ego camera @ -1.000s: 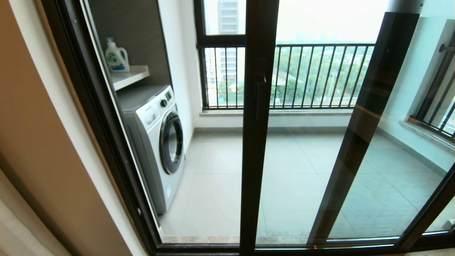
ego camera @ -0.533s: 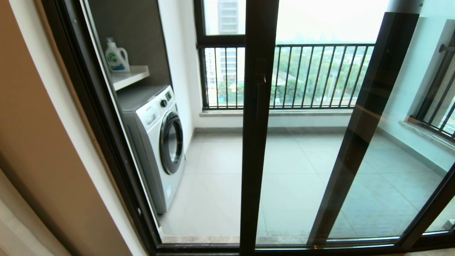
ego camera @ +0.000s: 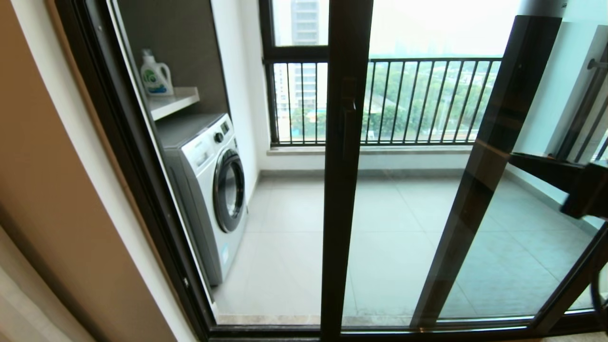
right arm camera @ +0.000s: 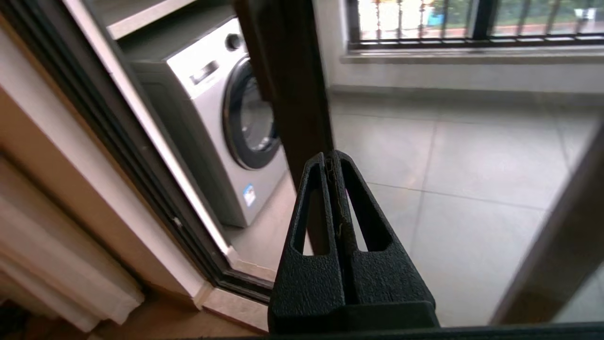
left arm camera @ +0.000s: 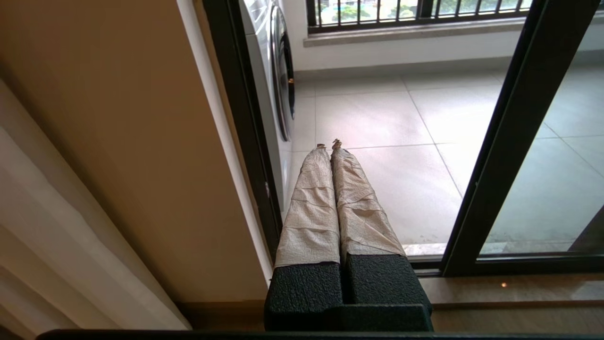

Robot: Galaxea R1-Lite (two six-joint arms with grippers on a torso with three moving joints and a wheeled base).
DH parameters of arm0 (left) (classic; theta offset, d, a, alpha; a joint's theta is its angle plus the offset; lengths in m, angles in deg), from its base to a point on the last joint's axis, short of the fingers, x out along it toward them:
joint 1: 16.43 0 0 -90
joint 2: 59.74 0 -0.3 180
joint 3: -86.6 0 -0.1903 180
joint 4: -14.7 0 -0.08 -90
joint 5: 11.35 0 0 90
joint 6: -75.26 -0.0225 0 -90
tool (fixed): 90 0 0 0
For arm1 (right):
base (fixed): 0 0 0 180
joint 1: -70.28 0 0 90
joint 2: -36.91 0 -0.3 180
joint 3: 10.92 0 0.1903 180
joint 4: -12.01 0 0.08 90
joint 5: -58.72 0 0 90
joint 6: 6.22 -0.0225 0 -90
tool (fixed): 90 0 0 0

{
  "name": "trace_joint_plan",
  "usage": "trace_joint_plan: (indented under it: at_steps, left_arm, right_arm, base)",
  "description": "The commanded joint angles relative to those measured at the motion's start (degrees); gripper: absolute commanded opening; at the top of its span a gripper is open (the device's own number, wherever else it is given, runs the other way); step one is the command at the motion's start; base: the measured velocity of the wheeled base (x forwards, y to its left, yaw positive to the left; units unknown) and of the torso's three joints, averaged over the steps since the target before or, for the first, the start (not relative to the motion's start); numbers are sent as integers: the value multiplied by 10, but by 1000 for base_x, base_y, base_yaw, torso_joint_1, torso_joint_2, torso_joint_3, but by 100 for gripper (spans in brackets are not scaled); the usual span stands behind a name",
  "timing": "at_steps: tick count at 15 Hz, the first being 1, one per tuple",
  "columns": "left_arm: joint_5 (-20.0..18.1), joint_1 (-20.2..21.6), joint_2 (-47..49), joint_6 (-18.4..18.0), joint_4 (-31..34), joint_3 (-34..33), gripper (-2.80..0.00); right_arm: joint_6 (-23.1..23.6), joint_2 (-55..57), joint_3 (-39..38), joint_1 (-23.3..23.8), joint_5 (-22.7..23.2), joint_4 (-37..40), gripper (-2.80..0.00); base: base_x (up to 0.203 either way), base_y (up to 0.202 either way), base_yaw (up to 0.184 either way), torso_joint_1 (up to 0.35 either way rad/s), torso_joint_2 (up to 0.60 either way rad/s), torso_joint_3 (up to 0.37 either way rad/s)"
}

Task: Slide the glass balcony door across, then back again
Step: Open the slid door

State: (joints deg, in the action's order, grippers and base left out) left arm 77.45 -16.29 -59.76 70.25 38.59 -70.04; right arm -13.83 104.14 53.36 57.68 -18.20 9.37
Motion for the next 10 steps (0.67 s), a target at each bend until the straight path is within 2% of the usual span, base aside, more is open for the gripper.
trace_joint_plan:
  at_steps: [1, 3, 4, 7, 10]
  left_arm:
    - [0, 0, 1, -1, 0, 0, -280]
    - [0, 0, 1, 0, 0, 0, -280]
    - [0, 0, 1, 0, 0, 0, -280]
    - [0, 0, 1, 0, 0, 0, -280]
    - [0, 0, 1, -1, 0, 0, -280]
  right_arm:
    - [3, 130, 76, -117, -39, -10, -280]
    - [24, 179, 137, -192, -99, -13, -280]
    - [30, 203, 162, -210, -116, -13, -280]
    - [34, 286, 232, -228, -137, -13, -280]
    - [33, 383, 317, -218, -162, -16, -280]
  base:
    - [0, 0, 0, 0, 0, 0]
    - [0, 0, 0, 0, 0, 0]
    - [0, 0, 0, 0, 0, 0]
    - [0, 0, 0, 0, 0, 0]
    - [0, 0, 0, 0, 0, 0]
